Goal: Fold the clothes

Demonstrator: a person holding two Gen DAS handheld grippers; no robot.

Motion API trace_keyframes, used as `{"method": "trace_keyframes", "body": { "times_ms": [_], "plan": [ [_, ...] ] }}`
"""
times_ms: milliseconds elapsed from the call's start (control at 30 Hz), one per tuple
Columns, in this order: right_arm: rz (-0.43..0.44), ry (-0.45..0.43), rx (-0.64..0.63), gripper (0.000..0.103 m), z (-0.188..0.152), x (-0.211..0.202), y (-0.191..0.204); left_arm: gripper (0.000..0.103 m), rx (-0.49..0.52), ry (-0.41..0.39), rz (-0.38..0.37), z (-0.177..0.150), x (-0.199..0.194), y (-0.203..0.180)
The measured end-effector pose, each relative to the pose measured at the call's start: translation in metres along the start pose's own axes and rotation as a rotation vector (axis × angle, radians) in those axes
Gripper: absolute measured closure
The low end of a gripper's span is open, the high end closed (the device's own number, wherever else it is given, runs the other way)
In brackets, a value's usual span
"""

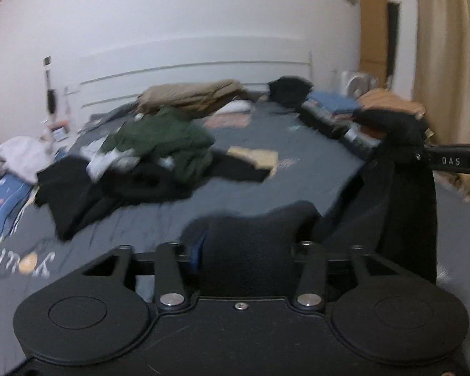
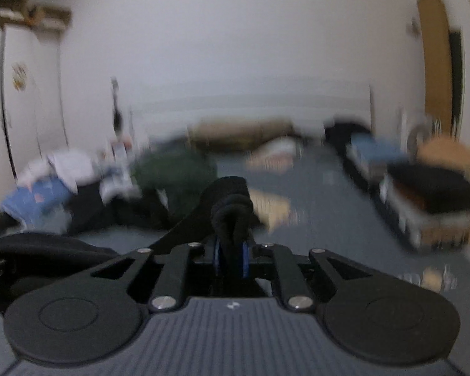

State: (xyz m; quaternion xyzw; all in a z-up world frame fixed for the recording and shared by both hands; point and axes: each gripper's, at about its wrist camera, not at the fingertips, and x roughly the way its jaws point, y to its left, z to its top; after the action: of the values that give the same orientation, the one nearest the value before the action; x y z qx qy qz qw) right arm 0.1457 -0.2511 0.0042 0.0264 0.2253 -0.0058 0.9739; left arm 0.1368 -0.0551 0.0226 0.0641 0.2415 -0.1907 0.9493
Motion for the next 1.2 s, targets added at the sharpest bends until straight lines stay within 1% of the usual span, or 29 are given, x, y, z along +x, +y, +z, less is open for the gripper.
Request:
{"method": "trace_keyframes", "body": {
  "times_ms": [33, 67, 100, 167, 200, 233, 300, 333, 433, 500, 567, 633, 700, 733, 800, 933, 1033, 1167, 1200],
  "plan": [
    [-0.008, 0.044, 0.002, 0.079, -0.013, 0.006, -0.002, 0.042, -0.004, -0.016, -0.004, -0.015, -0.007, 0.007],
    [-0.019, 0.071, -0.005, 0.077, -0.023, 0.009, -0.003, 0.039, -0.007, -0.032, -0.007, -0.03, -0.013, 0.014],
    [-0.031, 0.087, -0.017, 0.075, -0.031, 0.01, -0.004, 0.033, -0.016, -0.044, -0.011, -0.043, -0.022, 0.023],
    [-0.054, 0.095, -0.014, 0.069, -0.046, -0.001, -0.011, 0.032, -0.053, -0.048, -0.02, -0.062, -0.044, 0.046],
    [-0.046, 0.091, 0.003, 0.063, -0.051, -0.009, -0.014, 0.032, -0.067, -0.051, -0.025, -0.067, -0.052, 0.05],
    [-0.035, 0.091, 0.023, 0.059, -0.059, -0.013, -0.018, 0.032, -0.073, -0.055, -0.031, -0.071, -0.062, 0.056],
    [-0.002, 0.093, 0.055, 0.055, -0.075, -0.035, -0.026, 0.031, -0.094, -0.071, -0.045, -0.086, -0.078, 0.058],
    [0.015, 0.094, 0.069, 0.054, -0.083, -0.048, -0.029, 0.031, -0.103, -0.078, -0.058, -0.095, -0.081, 0.054],
    [-0.003, 0.123, 0.096, 0.051, -0.117, -0.085, -0.034, 0.029, -0.115, -0.103, -0.092, -0.118, -0.091, 0.036],
    [0.008, 0.179, 0.137, 0.05, -0.144, -0.097, -0.042, 0.025, -0.125, -0.116, -0.126, -0.13, -0.093, 0.02],
    [-0.003, 0.24, 0.189, 0.05, -0.175, -0.112, -0.044, 0.025, -0.148, -0.119, -0.162, -0.142, -0.093, 0.005],
    [-0.015, 0.299, 0.205, 0.049, -0.2, -0.122, -0.042, 0.025, -0.165, -0.119, -0.193, -0.153, -0.088, -0.01],
    [-0.049, 0.332, 0.196, 0.049, -0.22, -0.132, -0.039, 0.025, -0.182, -0.115, -0.226, -0.164, -0.083, -0.024],
    [-0.064, 0.342, 0.197, 0.049, -0.227, -0.135, -0.04, 0.025, -0.186, -0.105, -0.245, -0.169, -0.08, -0.029],
    [-0.067, 0.354, 0.23, 0.049, -0.236, -0.14, -0.044, 0.025, -0.185, -0.088, -0.279, -0.177, -0.076, -0.035],
    [-0.055, 0.368, 0.26, 0.048, -0.248, -0.141, -0.052, 0.025, -0.184, -0.089, -0.288, -0.181, -0.076, -0.034],
    [-0.015, 0.359, 0.275, 0.047, -0.255, -0.142, -0.057, 0.025, -0.184, -0.09, -0.294, -0.183, -0.076, -0.033],
    [0.065, 0.376, 0.337, 0.046, -0.265, -0.136, -0.055, 0.025, -0.183, -0.091, -0.303, -0.187, -0.077, -0.032],
    [0.073, 0.376, 0.339, 0.046, -0.267, -0.135, -0.052, 0.025, -0.183, -0.091, -0.305, -0.188, -0.077, -0.032]
  ]
}}
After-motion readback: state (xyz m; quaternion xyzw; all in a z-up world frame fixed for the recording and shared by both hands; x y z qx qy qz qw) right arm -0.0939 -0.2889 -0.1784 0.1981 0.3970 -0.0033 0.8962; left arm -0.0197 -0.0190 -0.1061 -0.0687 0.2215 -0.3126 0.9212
